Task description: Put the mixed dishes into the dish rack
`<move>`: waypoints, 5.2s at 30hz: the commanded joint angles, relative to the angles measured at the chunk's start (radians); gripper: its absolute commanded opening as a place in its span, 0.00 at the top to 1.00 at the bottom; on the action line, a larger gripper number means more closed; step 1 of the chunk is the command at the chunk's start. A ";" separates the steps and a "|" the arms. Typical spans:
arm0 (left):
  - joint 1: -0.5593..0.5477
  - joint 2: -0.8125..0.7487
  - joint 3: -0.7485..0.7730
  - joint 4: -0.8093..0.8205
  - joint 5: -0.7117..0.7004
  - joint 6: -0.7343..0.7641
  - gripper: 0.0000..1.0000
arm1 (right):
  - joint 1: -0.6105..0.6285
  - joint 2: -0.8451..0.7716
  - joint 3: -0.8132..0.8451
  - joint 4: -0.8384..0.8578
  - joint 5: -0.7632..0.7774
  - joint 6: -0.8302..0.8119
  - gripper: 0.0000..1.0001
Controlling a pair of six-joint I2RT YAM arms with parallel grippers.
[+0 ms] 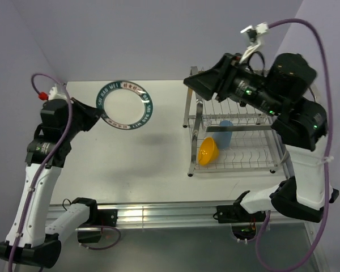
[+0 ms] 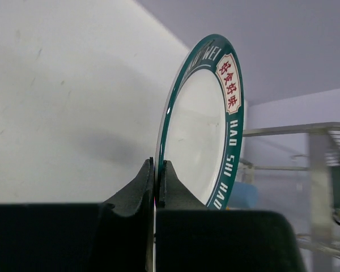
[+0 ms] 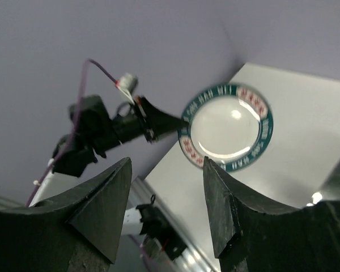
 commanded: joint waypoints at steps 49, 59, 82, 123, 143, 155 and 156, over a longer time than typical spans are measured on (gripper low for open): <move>0.014 0.012 0.435 -0.077 0.255 -0.139 0.01 | 0.163 -0.089 -0.168 0.237 0.303 0.018 1.00; 0.014 0.073 0.383 -0.380 -0.018 -0.200 0.01 | 0.163 -0.204 -0.164 0.062 0.755 0.014 1.00; 0.013 0.250 0.271 -0.297 0.087 -0.090 0.07 | 0.315 0.013 0.063 -0.205 1.383 -0.227 1.00; -0.047 0.320 0.209 -0.266 0.080 -0.122 0.10 | 0.318 0.104 -0.033 -0.481 1.479 -0.071 1.00; -0.047 0.296 0.169 -0.269 0.083 -0.113 0.09 | 0.306 0.093 -0.033 -0.530 1.519 -0.023 1.00; -0.047 0.293 0.149 -0.246 0.094 -0.130 0.09 | 0.211 -0.040 -0.226 -0.323 1.447 -0.183 1.00; -0.047 0.294 0.149 -0.245 0.095 -0.131 0.09 | 0.205 -0.048 -0.230 -0.312 1.440 -0.196 1.00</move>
